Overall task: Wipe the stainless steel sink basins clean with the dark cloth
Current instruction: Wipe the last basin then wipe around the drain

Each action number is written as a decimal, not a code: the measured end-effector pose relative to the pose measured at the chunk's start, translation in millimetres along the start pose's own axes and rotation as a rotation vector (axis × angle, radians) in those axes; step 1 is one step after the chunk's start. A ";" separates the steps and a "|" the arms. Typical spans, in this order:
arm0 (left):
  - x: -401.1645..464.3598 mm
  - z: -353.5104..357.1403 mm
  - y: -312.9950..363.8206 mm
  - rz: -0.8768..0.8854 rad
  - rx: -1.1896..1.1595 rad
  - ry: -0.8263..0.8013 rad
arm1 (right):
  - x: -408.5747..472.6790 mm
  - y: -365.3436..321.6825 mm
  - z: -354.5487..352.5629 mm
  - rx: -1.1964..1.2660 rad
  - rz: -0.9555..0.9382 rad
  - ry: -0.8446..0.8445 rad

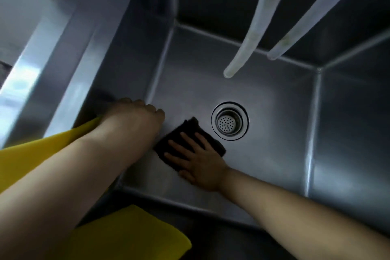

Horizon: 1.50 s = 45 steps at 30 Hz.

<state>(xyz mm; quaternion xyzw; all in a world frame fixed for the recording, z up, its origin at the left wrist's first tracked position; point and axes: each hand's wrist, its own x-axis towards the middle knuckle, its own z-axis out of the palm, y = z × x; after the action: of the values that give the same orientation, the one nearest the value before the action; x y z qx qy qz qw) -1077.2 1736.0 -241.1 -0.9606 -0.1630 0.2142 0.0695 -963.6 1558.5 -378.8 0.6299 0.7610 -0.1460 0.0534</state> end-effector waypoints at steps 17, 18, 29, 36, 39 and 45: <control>2.3 16.3 4.0 -0.132 0.023 0.004 | 154.1 185.0 -52.2 -0.030 0.452 0.138; 2.1 15.2 4.5 -0.128 0.023 -0.004 | 143.0 194.6 -52.4 -0.030 0.476 0.135; -0.6 6.5 10.3 -0.075 0.020 -0.009 | -21.1 248.9 -31.9 0.094 1.022 0.058; -0.6 8.6 5.3 -0.040 0.005 0.034 | -88.9 205.2 -12.7 0.158 1.161 -0.012; -2.2 5.7 5.2 -0.019 -0.004 0.047 | -109.0 161.8 -2.9 0.151 1.147 -0.043; -2.0 0.5 7.3 0.006 0.002 0.039 | -153.3 81.0 15.5 0.151 0.973 -0.220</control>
<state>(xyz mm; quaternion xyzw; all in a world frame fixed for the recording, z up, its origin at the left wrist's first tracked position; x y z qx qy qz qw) -1077.1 1728.5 -242.3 -0.9650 -0.1585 0.1957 0.0728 -855.5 1422.8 -365.4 0.8947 0.3562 -0.2243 0.1495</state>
